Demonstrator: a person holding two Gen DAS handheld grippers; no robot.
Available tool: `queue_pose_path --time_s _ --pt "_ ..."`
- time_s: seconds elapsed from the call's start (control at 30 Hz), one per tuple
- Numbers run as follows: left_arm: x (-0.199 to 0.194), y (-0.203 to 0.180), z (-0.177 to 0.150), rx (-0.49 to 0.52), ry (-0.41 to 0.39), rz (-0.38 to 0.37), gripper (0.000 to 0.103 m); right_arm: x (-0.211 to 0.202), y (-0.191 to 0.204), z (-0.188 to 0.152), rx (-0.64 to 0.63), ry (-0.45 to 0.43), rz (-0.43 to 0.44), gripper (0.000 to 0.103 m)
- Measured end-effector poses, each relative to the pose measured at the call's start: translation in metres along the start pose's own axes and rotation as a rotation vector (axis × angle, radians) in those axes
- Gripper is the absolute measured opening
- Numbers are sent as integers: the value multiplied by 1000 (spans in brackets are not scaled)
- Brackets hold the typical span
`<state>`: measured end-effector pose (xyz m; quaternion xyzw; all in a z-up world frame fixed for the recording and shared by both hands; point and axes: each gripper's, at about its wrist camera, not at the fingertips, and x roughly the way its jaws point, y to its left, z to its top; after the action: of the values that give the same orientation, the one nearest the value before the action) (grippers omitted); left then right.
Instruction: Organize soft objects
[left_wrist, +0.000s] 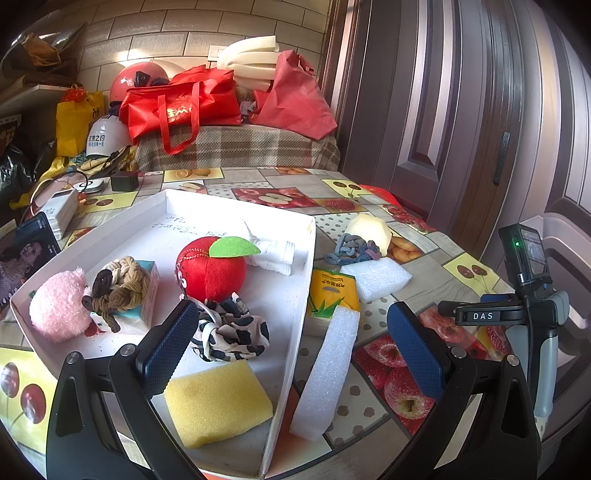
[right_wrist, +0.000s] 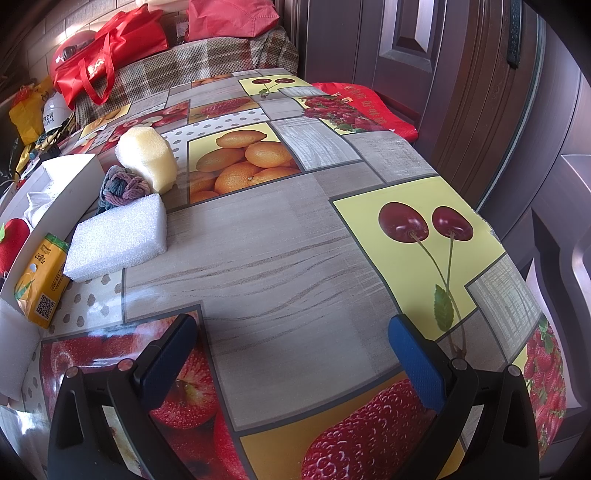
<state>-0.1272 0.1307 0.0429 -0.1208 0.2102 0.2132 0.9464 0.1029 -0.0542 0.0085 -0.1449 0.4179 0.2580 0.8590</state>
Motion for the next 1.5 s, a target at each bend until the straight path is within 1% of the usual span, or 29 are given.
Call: queue_pose_path --time_s 0.3,0.37,0.4,0.47,0.5,0.57,0.67,0.73,0.8,0.9,0.93,0.97,1.07,1.13,1.23,1.37,1.43,1.5 --pt "-1 1 0 -4 -10 3 103 0 0 0 0 0 0 103" --pt "-8 3 0 -19 -45 15 103 0 0 0 0 0 0 103" --pt "-14 5 0 -22 -79 37 103 0 0 0 0 0 0 103" --pt "-26 9 0 -21 -154 114 103 0 0 0 0 0 0 103" --pt "-30 12 0 -33 -180 136 103 0 0 0 0 0 0 103" --pt "-36 19 0 -75 -202 137 103 0 0 0 0 0 0 103" --pt "-34 25 -2 -106 -186 135 103 0 0 0 0 0 0 103" --pt "-30 25 -2 -107 -159 105 103 0 0 0 0 0 0 103" --pt "-26 20 -3 -94 -126 29 103 0 0 0 0 0 0 103" --pt "-22 5 -4 -28 -75 -109 103 0 0 0 0 0 0 103" --pt "-21 -1 -5 -3 -55 -139 103 0 0 0 0 0 0 103" --pt "-21 -6 -6 21 -43 -152 103 0 0 0 0 0 0 103" --pt "-30 -14 -7 63 -61 -158 103 0 0 0 0 0 0 103" --pt "-31 -15 -7 59 -67 -163 103 0 0 0 0 0 0 103" --pt "-26 -8 -5 48 -47 -163 103 0 0 0 0 0 0 103" --pt "-27 -8 -4 60 -55 -182 103 0 0 0 0 0 0 103" --pt "-25 -9 -3 90 -44 -177 103 0 0 0 0 0 0 103" --pt "-21 -13 -3 128 -14 -184 99 1 1 1 -3 0 -4 103"
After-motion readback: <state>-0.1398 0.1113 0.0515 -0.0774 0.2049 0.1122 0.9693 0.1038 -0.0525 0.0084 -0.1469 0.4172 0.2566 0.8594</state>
